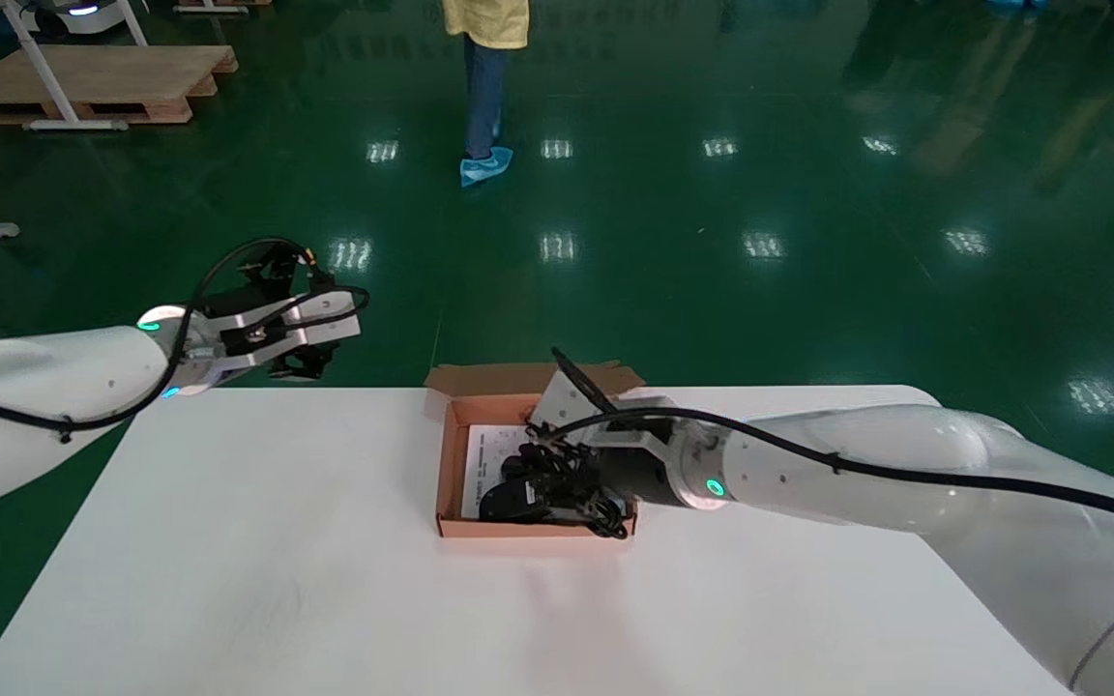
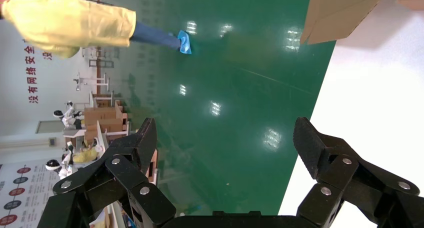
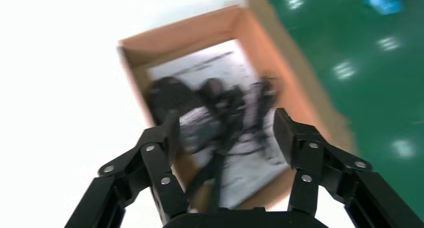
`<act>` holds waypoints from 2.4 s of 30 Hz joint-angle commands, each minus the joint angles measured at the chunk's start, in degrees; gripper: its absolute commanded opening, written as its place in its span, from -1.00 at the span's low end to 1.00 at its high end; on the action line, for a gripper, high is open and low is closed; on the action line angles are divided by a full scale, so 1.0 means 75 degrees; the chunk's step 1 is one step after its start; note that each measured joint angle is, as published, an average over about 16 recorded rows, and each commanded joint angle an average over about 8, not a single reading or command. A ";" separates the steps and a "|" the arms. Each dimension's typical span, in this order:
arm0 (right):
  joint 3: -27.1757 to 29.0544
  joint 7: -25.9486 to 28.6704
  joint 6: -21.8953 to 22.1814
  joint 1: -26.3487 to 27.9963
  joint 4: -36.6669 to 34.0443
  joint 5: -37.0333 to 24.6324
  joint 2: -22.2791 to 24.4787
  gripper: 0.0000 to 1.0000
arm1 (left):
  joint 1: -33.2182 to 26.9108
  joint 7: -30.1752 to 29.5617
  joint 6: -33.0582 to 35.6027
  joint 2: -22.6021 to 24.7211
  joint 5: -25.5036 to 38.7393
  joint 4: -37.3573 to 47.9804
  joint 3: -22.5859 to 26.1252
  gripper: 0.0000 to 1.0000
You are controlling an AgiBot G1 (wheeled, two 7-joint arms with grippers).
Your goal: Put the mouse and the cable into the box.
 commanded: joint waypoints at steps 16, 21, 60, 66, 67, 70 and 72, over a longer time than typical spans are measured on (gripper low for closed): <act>0.2449 -0.0726 -0.2169 -0.1442 0.1380 0.1936 0.1635 1.00 | 0.0701 0.0152 0.1423 -0.0595 -0.1779 -0.0731 -0.0969 1.00; 0.3168 -0.0939 -0.2805 -0.1866 0.1785 0.2504 0.2115 1.00 | 0.1043 0.0232 0.2124 -0.0885 -0.2661 -0.1087 -0.1446 1.00; 0.7366 -0.2190 -0.6530 -0.4336 0.4146 0.5831 0.4923 1.00 | 0.3730 0.0854 0.7621 -0.3159 -0.9579 -0.3879 -0.5181 1.00; 0.7383 -0.2193 -0.6545 -0.4347 0.4155 0.5850 0.4935 1.00 | 0.4087 0.0937 0.8351 -0.3462 -1.0498 -0.4253 -0.5680 1.00; 0.7392 -0.2193 -0.6553 -0.4352 0.4160 0.5858 0.4940 1.00 | 0.4133 0.0948 0.8445 -0.3501 -1.0617 -0.4302 -0.5745 1.00; 0.7416 -0.2195 -0.6571 -0.4364 0.4170 0.5880 0.4954 1.00 | 0.4217 0.0965 0.8614 -0.3571 -1.0831 -0.4389 -0.5862 1.00; 0.7429 -0.2196 -0.6581 -0.4371 0.4177 0.5891 0.4961 1.00 | 0.4257 0.0974 0.8693 -0.3604 -1.0931 -0.4430 -0.5918 1.00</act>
